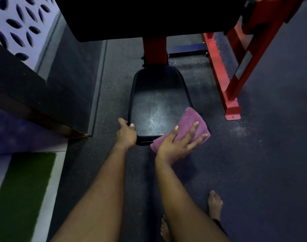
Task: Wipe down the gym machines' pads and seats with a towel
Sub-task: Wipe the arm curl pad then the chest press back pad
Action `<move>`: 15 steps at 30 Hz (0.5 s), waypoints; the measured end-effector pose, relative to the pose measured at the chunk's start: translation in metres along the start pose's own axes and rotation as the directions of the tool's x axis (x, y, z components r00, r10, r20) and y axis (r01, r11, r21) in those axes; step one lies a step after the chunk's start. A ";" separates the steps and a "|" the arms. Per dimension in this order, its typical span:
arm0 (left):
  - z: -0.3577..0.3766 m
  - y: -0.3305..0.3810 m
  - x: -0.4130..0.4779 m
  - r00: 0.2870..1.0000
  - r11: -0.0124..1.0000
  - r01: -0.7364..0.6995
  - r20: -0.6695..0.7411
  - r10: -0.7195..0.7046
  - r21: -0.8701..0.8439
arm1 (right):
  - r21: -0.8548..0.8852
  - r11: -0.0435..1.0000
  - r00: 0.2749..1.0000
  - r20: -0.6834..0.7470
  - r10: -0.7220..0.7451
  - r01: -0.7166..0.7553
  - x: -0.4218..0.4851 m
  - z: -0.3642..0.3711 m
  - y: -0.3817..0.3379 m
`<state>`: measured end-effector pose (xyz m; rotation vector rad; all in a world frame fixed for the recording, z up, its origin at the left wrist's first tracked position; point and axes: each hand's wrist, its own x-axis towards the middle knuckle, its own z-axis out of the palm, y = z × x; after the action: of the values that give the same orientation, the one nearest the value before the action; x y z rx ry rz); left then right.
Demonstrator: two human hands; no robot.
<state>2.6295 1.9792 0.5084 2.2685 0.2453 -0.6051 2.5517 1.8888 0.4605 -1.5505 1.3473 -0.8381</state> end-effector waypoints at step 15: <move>0.014 0.029 0.012 0.966 0.987 0.153 -0.201 -0.161 -0.053 | -0.082 0.953 0.944 0.139 0.299 -0.290 0.062 -0.022 -0.017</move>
<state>2.6457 1.9488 0.5126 2.2902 0.5378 -0.4419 2.5494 1.8240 0.4803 -1.3813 1.4585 -0.4893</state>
